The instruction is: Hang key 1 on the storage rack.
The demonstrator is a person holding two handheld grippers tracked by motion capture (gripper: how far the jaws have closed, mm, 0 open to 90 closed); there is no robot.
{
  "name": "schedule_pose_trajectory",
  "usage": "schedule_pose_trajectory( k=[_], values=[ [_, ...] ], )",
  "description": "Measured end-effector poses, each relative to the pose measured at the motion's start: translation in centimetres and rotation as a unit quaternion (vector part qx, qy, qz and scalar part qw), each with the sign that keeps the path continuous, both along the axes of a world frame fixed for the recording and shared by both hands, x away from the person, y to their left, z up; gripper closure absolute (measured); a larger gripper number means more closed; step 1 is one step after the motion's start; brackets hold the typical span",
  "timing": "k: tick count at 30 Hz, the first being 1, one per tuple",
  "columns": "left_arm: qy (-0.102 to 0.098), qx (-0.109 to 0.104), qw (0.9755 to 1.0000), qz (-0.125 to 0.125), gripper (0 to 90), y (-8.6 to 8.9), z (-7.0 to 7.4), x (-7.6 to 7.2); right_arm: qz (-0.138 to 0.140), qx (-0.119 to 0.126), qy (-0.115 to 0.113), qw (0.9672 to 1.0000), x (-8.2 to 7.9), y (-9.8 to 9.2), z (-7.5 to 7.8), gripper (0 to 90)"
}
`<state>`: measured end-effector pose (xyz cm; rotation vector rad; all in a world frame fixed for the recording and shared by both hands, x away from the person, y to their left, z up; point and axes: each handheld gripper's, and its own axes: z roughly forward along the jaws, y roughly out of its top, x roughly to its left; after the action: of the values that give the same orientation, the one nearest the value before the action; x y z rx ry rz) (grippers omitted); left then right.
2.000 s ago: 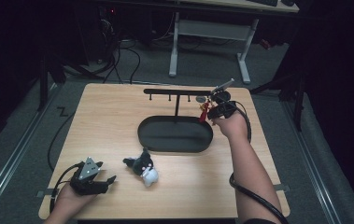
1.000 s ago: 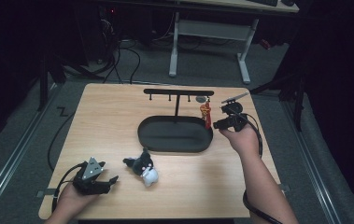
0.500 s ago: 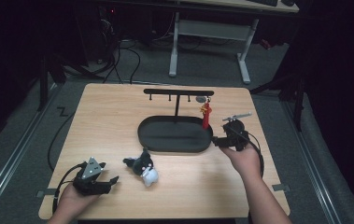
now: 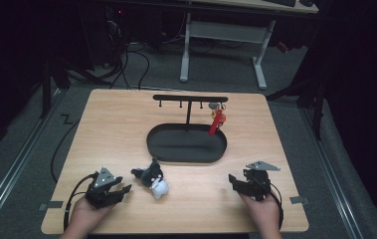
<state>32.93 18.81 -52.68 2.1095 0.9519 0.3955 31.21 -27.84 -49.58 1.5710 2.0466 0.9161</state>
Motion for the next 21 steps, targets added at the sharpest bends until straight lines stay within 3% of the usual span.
schedule_pose_trajectory(
  k=[3,5,6,9,16,21],
  values=[
    [-0.004,-0.005,1.0000,0.006,78.9,-1.0,0.4,-0.1,-0.011,0.018,-0.015,0.9997,-1.4,-0.6,-1.1,38.6],
    [-0.008,0.007,0.9998,0.014,85.1,-1.9,0.6,0.2,-0.009,0.040,-0.007,0.9992,-1.8,-0.9,-1.4,38.5],
    [-0.006,0.006,0.9998,0.019,86.9,-2.3,0.5,0.4,-0.006,0.037,-0.006,0.9993,-2.1,-1.0,-1.5,38.5],
    [-0.002,0.019,0.9996,0.020,89.5,-3.5,0.2,0.9,-0.005,0.042,-0.008,0.9991,-2.7,-1.3,-1.6,38.6],
    [0.006,0.013,0.9998,-0.013,89.7,-6.8,-0.4,1.1,-0.018,0.068,-0.013,0.9974,-3.4,-2.4,-1.2,39.2],
    [0.002,0.024,0.9979,-0.061,89.7,-11.9,0.1,0.9,-0.020,0.066,-0.017,0.9975,-3.7,-2.7,-1.0,39.5]
  ],
)
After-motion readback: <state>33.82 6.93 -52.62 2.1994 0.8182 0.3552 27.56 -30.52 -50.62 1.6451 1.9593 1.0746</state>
